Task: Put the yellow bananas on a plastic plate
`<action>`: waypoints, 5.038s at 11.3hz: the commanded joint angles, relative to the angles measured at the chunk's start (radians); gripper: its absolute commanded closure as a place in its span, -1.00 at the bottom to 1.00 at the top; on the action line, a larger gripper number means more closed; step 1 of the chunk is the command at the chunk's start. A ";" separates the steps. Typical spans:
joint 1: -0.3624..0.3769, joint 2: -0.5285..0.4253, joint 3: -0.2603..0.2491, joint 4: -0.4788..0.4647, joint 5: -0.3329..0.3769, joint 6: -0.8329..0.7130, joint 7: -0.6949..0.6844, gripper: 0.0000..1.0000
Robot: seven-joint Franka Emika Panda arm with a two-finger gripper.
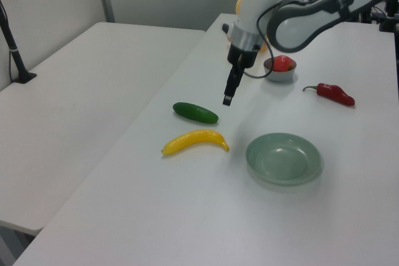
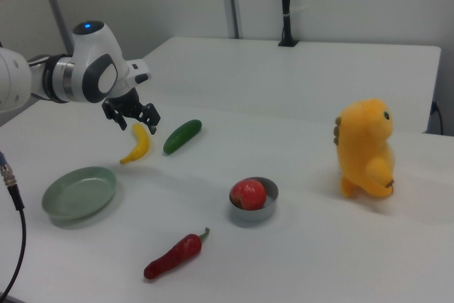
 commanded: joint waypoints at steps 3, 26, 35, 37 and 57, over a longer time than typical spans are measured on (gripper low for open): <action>0.048 0.135 -0.005 0.076 -0.062 0.150 0.071 -1.00; -0.050 -0.205 0.076 -0.005 -0.063 -0.279 0.217 1.00; -0.020 -0.406 0.082 -0.319 -0.023 -0.576 0.302 1.00; 0.012 -0.403 0.084 -0.397 -0.023 -0.435 0.440 1.00; -0.060 -0.409 0.190 -0.312 -0.027 -0.442 0.711 -1.00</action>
